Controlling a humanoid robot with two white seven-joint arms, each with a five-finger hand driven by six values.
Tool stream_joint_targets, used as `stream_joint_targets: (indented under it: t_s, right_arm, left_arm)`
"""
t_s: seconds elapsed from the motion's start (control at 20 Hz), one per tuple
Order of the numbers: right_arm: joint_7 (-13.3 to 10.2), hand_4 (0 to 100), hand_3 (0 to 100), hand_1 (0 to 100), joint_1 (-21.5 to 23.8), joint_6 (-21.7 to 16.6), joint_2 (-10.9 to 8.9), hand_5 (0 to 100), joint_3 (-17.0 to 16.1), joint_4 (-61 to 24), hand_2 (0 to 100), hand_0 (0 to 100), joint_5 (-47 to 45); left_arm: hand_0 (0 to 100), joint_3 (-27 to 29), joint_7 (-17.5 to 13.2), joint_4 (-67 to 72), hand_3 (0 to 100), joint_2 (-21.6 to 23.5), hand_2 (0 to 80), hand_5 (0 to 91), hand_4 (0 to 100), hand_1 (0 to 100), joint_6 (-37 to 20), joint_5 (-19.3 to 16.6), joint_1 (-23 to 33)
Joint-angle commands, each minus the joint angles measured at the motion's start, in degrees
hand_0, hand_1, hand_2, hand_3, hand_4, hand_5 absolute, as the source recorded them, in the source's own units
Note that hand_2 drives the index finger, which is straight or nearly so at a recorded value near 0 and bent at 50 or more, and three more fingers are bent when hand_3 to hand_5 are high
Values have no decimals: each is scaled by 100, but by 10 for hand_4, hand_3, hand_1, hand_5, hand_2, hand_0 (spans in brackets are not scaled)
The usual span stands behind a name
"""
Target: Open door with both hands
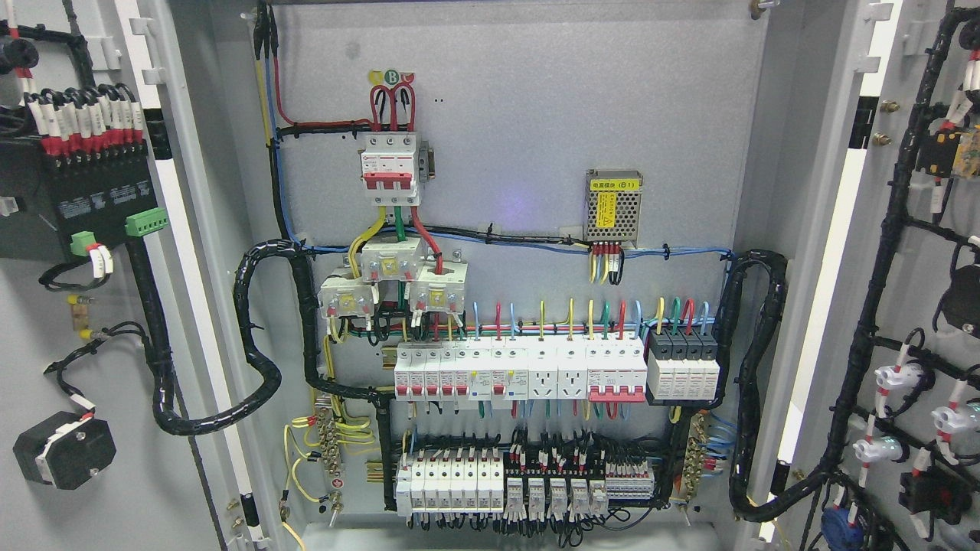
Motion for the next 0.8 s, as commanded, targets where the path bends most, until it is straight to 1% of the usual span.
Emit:
stream_joint_targets:
  t_s: [0.0, 0.15, 0.3, 0.4, 0.5, 0.65, 0.75]
  right_arm:
    - [6, 0, 0, 0, 52, -5, 11, 0, -197, 83, 0, 380, -22]
    - [6, 0, 0, 0, 96, -5, 19, 0, -241, 101, 0, 380, -31]
    - [6, 0, 0, 0, 96, -5, 81, 0, -311, 101, 0, 380, -101]
    - [6, 0, 0, 0, 114, -5, 81, 0, -320, 118, 0, 380, -110]
    - [6, 0, 0, 0, 131, -5, 90, 0, -329, 127, 0, 380, -110]
    - [6, 0, 0, 0, 210, -5, 125, 0, -390, 136, 0, 380, -110]
    - [6, 0, 0, 0, 254, -13, 134, 0, -399, 136, 0, 380, -110]
  left_arm:
    - [0, 184, -3, 944, 0, 496, 0, 0, 0, 0, -1014, 101, -346]
    - [0, 193, -3, 1102, 0, 522, 0, 0, 0, 0, -882, 119, -522]
    - [0, 184, -3, 1234, 0, 671, 0, 0, 0, 0, -680, 128, -715]
    - [0, 184, -3, 1401, 0, 698, 0, 0, 0, 0, -513, 128, -874]
    - [0, 184, -3, 1585, 0, 821, 0, 0, 0, 0, -364, 154, -1023]
    - [0, 184, -3, 1805, 0, 891, 0, 0, 0, 0, -319, 189, -1234]
    - [0, 193, -3, 1981, 0, 1023, 0, 0, 0, 0, -319, 189, -1366]
